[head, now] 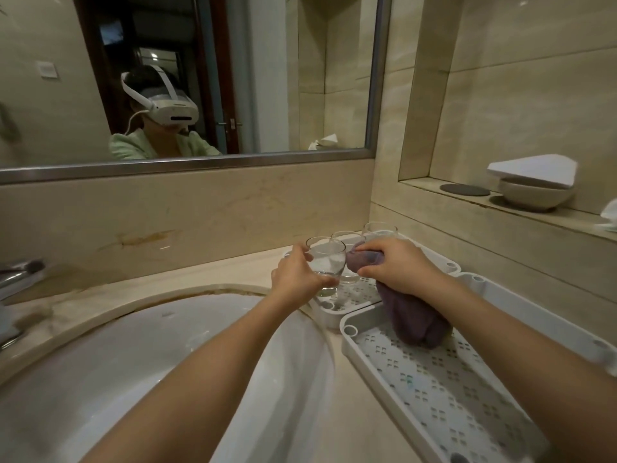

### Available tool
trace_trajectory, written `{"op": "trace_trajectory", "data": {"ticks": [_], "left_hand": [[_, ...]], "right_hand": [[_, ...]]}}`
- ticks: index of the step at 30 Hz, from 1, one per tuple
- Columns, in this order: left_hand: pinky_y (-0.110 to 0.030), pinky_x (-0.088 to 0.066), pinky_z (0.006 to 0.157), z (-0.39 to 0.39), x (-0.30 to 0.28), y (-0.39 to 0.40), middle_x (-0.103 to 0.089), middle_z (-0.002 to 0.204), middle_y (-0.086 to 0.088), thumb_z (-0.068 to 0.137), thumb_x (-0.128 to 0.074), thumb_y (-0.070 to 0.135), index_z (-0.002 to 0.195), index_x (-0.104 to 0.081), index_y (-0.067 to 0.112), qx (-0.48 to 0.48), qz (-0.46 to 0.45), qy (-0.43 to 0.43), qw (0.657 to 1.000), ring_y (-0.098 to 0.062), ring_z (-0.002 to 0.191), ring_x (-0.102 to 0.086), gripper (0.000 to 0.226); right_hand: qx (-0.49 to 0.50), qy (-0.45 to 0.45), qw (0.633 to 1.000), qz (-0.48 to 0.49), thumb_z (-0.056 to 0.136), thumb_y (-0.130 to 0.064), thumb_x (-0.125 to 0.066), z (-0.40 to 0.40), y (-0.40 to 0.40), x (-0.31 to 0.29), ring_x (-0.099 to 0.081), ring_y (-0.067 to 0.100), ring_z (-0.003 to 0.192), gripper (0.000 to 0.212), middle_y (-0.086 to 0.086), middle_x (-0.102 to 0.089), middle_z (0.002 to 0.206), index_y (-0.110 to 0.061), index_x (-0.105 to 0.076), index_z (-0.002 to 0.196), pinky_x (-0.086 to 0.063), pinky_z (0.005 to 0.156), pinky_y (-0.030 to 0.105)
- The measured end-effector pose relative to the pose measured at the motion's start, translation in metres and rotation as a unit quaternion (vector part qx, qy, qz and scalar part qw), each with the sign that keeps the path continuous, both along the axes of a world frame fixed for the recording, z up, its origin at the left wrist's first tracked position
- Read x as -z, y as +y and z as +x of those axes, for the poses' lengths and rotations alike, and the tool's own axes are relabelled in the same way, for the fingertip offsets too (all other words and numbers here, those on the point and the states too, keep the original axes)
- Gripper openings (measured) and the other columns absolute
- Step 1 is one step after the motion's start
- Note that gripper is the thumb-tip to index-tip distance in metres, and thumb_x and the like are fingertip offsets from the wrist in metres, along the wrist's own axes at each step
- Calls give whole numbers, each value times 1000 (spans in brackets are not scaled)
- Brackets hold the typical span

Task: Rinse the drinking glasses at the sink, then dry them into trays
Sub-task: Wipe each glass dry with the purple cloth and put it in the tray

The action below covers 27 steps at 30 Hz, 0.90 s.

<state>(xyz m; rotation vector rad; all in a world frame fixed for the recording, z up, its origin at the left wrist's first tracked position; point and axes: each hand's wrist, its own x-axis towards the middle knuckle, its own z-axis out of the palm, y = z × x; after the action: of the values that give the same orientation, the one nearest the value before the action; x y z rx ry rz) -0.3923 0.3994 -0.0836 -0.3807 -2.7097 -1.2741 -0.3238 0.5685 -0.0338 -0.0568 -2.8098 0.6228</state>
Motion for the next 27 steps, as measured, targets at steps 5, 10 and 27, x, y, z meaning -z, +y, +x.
{"op": "trace_trajectory", "data": {"ticks": [5,10,27], "left_hand": [[-39,-37,102,-9,7,-2,-56,132,4,67,-84,42,136,-37,20,-17,-37,1,999,-21,123,-48,86],[-39,-29,104,-20,6,0,-49,139,-1,68,-83,43,140,-28,22,-35,-59,6,998,-23,133,-35,92],[-41,-38,97,71,-73,-105,-51,132,-10,92,-55,48,134,-46,16,-68,-374,78,921,-30,121,-48,53]], "right_hand": [[-6,-10,999,30,83,-28,-70,-7,-10,4,-57,21,113,40,-3,-64,124,-34,-64,122,-45,87,31],[0,-25,999,33,83,-28,-69,-16,-13,6,-58,20,111,38,-3,-65,122,-33,-64,121,-46,84,30],[-110,17,994,23,75,-29,-78,33,-79,-54,-55,12,113,55,-11,-61,127,-34,-60,127,-41,87,25]]}}
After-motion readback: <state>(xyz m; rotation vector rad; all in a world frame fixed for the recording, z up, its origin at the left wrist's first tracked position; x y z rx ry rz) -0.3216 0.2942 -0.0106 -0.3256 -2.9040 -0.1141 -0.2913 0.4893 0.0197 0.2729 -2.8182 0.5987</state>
